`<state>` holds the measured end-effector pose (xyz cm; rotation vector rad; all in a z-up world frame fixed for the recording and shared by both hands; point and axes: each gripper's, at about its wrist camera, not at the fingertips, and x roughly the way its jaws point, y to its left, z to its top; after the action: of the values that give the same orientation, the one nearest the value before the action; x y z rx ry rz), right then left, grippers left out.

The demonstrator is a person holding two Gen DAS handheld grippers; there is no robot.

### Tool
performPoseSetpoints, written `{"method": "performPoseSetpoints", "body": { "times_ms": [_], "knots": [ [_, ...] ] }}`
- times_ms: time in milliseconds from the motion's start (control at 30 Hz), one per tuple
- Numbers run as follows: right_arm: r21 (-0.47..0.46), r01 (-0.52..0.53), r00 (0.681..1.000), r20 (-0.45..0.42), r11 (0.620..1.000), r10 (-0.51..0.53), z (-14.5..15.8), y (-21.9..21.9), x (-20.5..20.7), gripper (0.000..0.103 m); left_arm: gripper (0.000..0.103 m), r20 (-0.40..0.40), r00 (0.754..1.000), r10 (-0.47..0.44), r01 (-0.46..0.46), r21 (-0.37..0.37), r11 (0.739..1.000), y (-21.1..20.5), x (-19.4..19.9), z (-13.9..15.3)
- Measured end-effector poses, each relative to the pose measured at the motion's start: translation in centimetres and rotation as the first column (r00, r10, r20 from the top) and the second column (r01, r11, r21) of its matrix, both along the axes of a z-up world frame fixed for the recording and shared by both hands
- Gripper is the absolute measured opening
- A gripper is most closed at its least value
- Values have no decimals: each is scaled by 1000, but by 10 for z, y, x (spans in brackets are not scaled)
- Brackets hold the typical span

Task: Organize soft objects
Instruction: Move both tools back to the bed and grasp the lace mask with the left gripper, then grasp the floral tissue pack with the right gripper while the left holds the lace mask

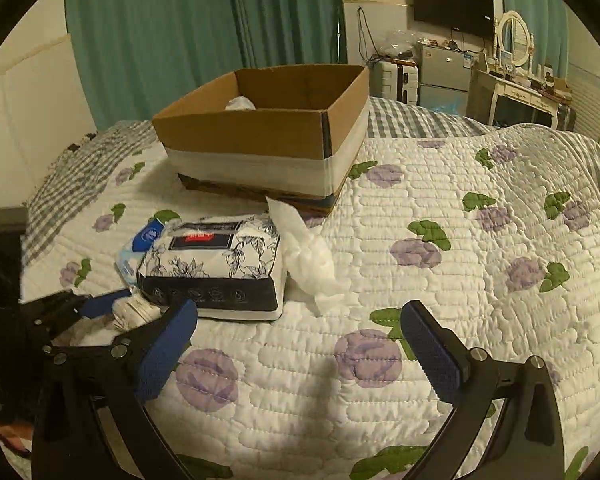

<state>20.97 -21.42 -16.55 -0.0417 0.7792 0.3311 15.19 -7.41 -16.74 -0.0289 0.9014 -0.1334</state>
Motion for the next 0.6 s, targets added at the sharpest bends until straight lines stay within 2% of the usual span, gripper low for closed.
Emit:
{"method": "performPoseSetpoints", "body": {
  "times_ms": [133, 300, 467, 600],
  "knots": [
    [-42, 1, 1000, 11, 999, -1, 0, 8, -4, 102, 57, 11, 1000, -27, 27, -26, 999, 8, -10, 8],
    [-51, -45, 998, 44, 998, 47, 6, 27, -17, 102, 57, 78, 997, -23, 22, 6, 1000, 32, -27, 28],
    [-76, -143, 987, 59, 987, 148, 6, 71, -22, 102, 57, 90, 993, 69, -73, 39, 997, 67, -25, 31],
    [-160, -173, 983, 31, 972, 180, -8, 107, -10, 102, 57, 93, 989, 111, -114, 19, 993, 87, -20, 27]
  ]
}}
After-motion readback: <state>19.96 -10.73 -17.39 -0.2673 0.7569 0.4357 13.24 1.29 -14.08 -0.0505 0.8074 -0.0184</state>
